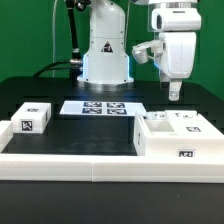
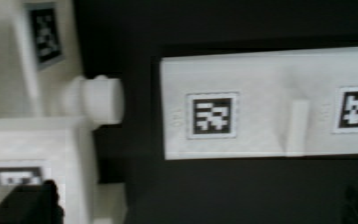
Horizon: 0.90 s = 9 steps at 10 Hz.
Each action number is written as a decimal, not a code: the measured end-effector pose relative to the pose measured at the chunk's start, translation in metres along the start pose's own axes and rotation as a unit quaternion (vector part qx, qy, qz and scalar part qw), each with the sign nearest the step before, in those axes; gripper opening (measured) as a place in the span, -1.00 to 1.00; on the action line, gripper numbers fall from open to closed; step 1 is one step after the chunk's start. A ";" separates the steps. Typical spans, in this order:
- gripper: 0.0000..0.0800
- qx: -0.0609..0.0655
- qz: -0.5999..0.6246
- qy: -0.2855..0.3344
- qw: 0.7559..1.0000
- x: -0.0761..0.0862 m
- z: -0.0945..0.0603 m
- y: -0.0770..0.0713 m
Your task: Assemble cabinet
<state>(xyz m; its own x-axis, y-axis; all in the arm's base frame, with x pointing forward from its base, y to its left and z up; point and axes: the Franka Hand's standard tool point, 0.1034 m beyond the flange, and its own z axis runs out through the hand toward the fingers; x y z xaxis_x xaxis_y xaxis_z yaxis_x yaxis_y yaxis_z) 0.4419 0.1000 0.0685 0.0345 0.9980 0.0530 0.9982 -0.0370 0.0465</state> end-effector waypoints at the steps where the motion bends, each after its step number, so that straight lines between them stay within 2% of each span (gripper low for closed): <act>1: 0.99 0.002 0.000 0.002 1.000 0.000 0.004 -0.009; 3: 0.99 0.005 0.002 0.007 1.000 0.001 0.014 -0.021; 5: 0.99 0.010 0.005 0.014 1.000 0.003 0.027 -0.027; 7: 0.99 0.019 0.008 0.016 1.000 0.001 0.036 -0.032; 9: 0.99 0.023 0.010 0.018 1.000 0.001 0.043 -0.036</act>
Offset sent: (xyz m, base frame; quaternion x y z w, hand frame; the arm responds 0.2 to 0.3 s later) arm -0.0137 0.0079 -0.0238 -0.0035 0.0198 0.0048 0.9998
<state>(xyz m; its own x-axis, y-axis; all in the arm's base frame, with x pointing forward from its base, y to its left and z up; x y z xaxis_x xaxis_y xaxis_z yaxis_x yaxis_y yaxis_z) 0.4083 0.1044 0.0243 0.0535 0.9946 0.0893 0.9986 -0.0535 -0.0018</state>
